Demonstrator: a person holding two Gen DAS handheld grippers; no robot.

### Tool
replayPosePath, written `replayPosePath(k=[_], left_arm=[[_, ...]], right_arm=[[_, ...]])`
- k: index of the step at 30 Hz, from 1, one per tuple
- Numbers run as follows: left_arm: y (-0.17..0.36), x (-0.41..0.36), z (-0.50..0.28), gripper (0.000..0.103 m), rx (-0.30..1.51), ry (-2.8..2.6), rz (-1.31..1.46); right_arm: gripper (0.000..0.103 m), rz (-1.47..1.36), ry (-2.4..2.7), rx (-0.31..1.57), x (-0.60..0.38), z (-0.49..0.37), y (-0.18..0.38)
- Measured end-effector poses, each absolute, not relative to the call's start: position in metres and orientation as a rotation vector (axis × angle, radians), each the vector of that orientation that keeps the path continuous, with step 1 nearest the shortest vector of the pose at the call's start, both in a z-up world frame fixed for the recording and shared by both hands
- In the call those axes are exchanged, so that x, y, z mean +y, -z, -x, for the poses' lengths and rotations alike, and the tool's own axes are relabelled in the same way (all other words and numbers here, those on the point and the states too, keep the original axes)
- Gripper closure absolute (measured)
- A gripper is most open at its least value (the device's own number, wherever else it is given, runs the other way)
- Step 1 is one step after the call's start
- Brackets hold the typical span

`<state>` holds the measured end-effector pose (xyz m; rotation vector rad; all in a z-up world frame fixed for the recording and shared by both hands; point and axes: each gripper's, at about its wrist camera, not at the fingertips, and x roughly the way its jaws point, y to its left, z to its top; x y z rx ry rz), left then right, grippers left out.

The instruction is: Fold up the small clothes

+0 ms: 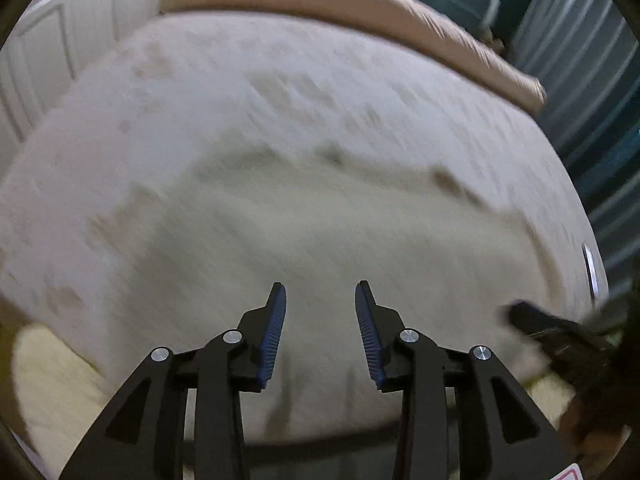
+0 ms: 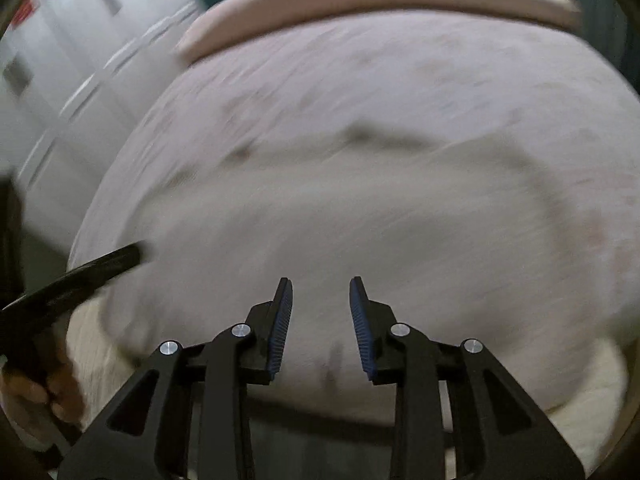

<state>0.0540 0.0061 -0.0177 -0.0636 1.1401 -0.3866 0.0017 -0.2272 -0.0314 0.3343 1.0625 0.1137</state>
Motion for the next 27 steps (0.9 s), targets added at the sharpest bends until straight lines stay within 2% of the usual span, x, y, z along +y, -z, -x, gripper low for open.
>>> replayPosePath(k=[4,12,16,21,24,27], left_arm=[[0.048,0.002,-0.038,0.069,1.208,0.383,0.001],[0.061,0.045,-0.036,0.066,1.226,0.261,-0.006],[0.061,0.057,-0.034,0.067,1.228,0.225,-0.018],[0.061,0.052,-0.036,0.066,1.235,0.198,-0.049],[0.061,0.05,-0.035,0.067,1.239,0.183,-0.052],[0.062,0.053,-0.037,0.067,1.247,0.178,-0.032]], right_arm=[[0.077,-0.313,-0.129,1.14,-0.215,0.004,0.06],[0.077,-0.421,0.172,1.15,-0.33,0.052,0.071],[0.088,-0.638,0.217,1.112,-0.388,0.08,0.075],[0.083,-0.634,0.234,1.055,-0.39,0.083,0.059],[0.084,-0.54,0.271,1.124,-0.387,0.065,0.075],[0.084,-0.579,0.277,1.141,-0.393,0.062,0.08]])
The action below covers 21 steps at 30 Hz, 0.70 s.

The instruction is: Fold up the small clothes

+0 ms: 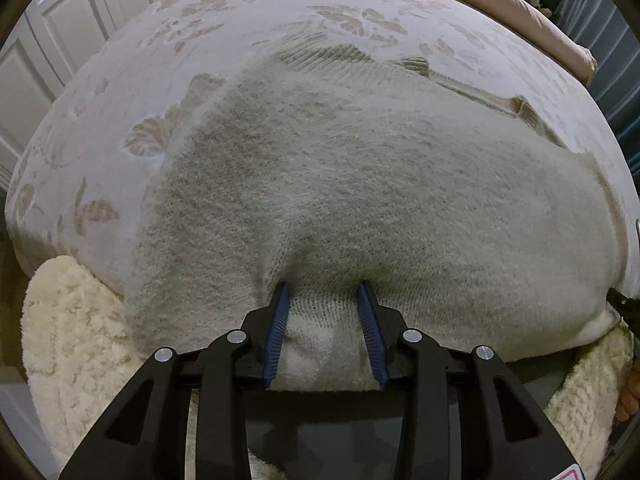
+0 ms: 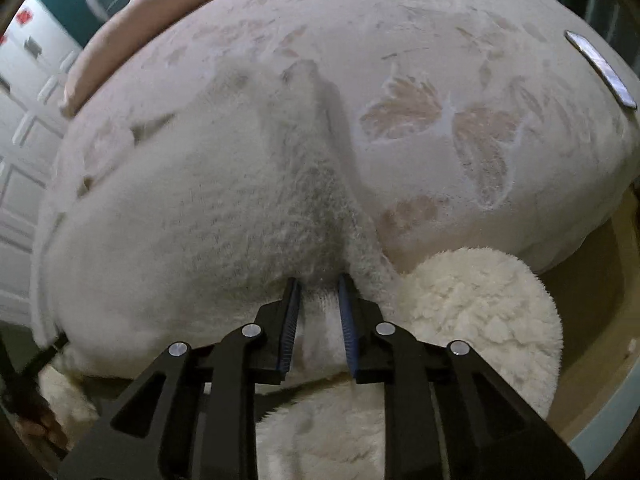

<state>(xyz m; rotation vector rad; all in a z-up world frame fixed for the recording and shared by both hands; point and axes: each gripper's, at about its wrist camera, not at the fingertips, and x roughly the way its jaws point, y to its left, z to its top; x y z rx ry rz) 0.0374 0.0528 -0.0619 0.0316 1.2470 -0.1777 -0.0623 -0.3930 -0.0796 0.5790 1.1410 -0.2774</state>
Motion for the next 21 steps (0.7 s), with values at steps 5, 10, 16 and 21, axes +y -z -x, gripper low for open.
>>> replayPosePath(k=[5,10,16,21], left_arm=[[0.063,0.056,-0.038,0.066,1.244,0.176,-0.01],[0.063,0.054,-0.038,0.066,1.244,0.169,-0.009],[0.043,0.066,-0.034,0.063,1.184,0.133,0.07],[0.067,0.085,-0.043,0.063,1.246,0.075,0.13]], right_arm=[[0.083,-0.521,0.305,1.13,-0.39,0.06,0.064],[0.081,-0.511,0.329,1.184,-0.393,0.05,0.08],[0.079,-0.437,0.27,1.105,-0.365,0.044,0.039],[0.077,-0.4,0.271,1.193,-0.364,0.025,0.089]])
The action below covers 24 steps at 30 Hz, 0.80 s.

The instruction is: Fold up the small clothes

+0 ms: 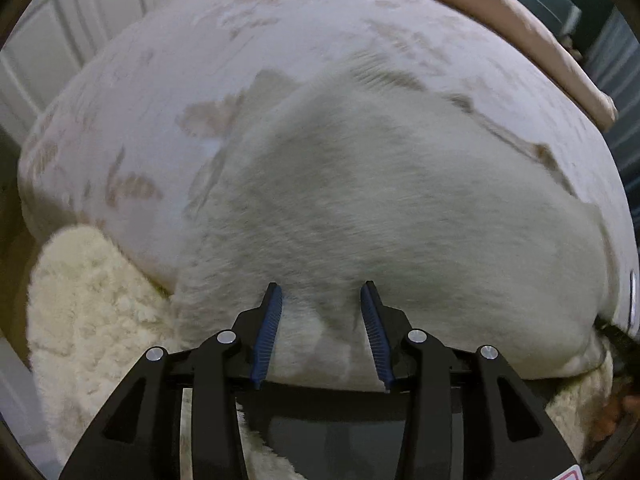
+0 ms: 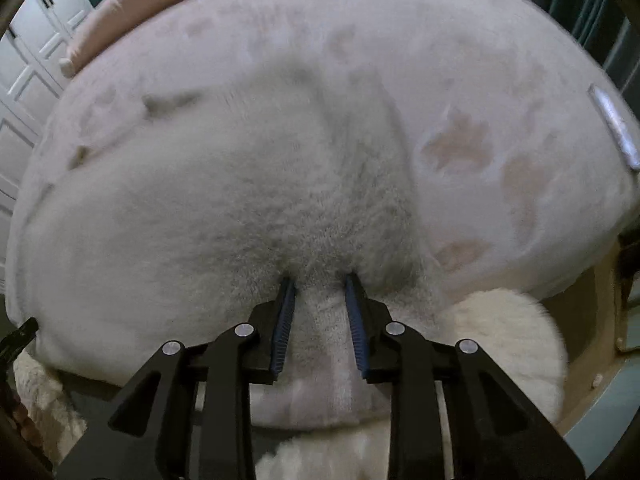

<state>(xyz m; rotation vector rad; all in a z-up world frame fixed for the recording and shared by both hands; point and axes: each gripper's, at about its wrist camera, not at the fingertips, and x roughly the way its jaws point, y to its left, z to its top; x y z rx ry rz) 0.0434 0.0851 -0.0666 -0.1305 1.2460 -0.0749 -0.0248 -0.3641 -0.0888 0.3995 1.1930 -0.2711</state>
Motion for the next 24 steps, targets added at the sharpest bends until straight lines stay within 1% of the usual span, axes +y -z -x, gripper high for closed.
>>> replayPosePath(k=[5,7,11,15,19,20,22,24], left_arm=[[0.061,0.1,-0.044,0.063,1.232,0.074,0.212],[0.055,0.103,-0.043,0.063,1.216,0.065,0.234],[0.043,0.113,-0.041,0.063,1.178,0.049,0.276],[0.048,0.132,-0.042,0.063,1.188,0.033,0.323],[0.058,0.142,-0.04,0.063,1.198,0.043,0.35],[0.06,0.142,-0.04,0.063,1.197,0.046,0.336],[0.062,0.14,-0.04,0.063,1.201,0.051,0.307],[0.06,0.141,-0.04,0.063,1.199,0.056,0.318]], right_arm=[[0.075,-0.404,0.267,1.18,-0.356,0.021,0.057],[0.075,-0.433,0.208,1.146,-0.342,0.018,0.036],[0.075,-0.443,0.026,1.124,-0.291,-0.005,0.017],[0.075,-0.379,-0.094,1.159,-0.235,-0.038,0.027],[0.073,-0.321,-0.13,1.293,-0.193,-0.061,0.068],[0.072,-0.278,-0.114,1.277,-0.187,-0.064,0.073],[0.07,-0.243,-0.099,1.277,-0.179,-0.069,0.07],[0.07,-0.248,-0.085,1.279,-0.178,-0.07,0.059]])
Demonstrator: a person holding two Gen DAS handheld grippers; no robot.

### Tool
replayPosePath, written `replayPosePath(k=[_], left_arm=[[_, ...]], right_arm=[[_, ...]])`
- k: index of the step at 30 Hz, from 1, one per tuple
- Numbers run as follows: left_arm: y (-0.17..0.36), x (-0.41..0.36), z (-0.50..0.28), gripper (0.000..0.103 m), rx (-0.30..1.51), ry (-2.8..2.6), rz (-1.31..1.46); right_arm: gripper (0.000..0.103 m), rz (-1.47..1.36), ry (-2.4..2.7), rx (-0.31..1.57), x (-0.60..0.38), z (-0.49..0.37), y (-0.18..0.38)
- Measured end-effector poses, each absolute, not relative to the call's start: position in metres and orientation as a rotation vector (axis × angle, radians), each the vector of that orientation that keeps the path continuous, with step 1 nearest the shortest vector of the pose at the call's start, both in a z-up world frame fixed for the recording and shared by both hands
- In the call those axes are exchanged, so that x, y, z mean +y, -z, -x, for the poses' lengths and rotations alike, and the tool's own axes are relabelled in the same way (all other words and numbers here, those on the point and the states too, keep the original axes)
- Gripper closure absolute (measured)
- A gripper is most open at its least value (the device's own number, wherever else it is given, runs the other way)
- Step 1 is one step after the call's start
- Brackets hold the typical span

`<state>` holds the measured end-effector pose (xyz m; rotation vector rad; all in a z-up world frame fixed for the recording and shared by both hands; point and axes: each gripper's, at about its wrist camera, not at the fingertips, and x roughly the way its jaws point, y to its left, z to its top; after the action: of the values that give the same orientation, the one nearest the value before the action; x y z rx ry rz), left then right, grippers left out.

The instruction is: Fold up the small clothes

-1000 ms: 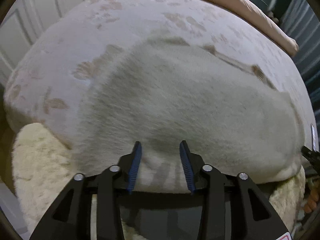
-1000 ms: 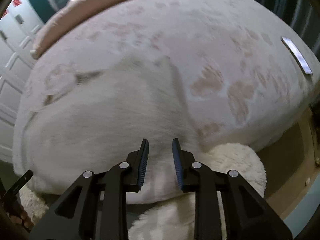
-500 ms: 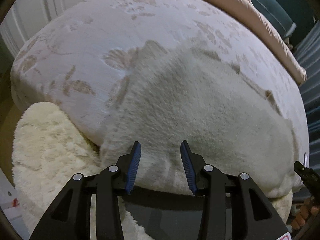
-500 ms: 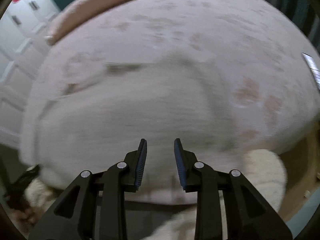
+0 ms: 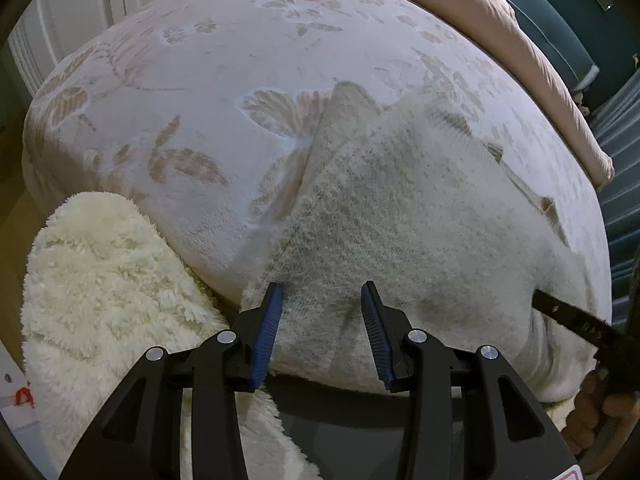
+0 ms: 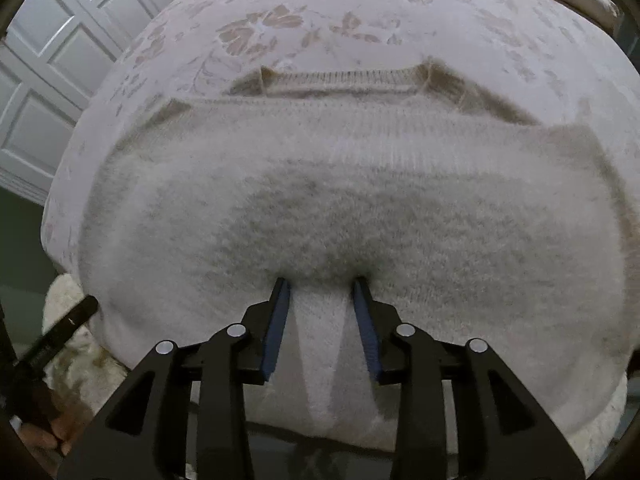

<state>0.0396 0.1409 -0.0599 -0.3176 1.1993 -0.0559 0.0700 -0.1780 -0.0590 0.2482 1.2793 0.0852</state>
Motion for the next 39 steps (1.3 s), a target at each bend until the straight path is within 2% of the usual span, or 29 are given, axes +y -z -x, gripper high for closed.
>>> replayPosePath(k=[4,8,17,24,28,32,33,35,36,39], left_arm=[[0.049,0.15,-0.038,0.063,1.182,0.062,0.379],[0.043,0.163,-0.035,0.058,1.165,0.026,0.399],[0.053,0.181,-0.04,0.054,1.178,0.003,0.488],[0.07,0.17,-0.056,0.05,1.222,0.035,0.512],[0.081,0.163,-0.065,0.04,1.237,0.037,0.547],[0.08,0.153,-0.07,0.035,1.219,0.032,0.507],[0.078,0.15,-0.071,0.037,1.212,0.051,0.504],[0.071,0.144,-0.072,0.076,1.202,0.116,0.492],[0.067,0.143,-0.072,0.087,1.201,0.135,0.482],[0.04,0.136,-0.068,0.09,1.161,0.199,0.473]], right_arm=[[0.07,-0.261,-0.109,1.207,-0.178,-0.063,0.028],[0.07,-0.279,-0.122,1.186,-0.182,-0.067,0.016],[0.07,-0.27,-0.073,1.315,-0.179,-0.1,0.063],[0.065,-0.168,-0.068,1.345,-0.166,-0.113,0.073],[0.063,-0.138,-0.068,1.346,-0.16,-0.116,0.076],[0.063,-0.115,-0.072,1.331,-0.158,-0.117,0.077],[0.063,-0.118,-0.077,1.325,-0.159,-0.117,0.076],[0.063,-0.152,-0.087,1.3,-0.165,-0.112,0.07],[0.063,-0.173,-0.091,1.286,-0.169,-0.106,0.065],[0.057,-0.242,-0.097,1.238,-0.187,-0.083,0.047]])
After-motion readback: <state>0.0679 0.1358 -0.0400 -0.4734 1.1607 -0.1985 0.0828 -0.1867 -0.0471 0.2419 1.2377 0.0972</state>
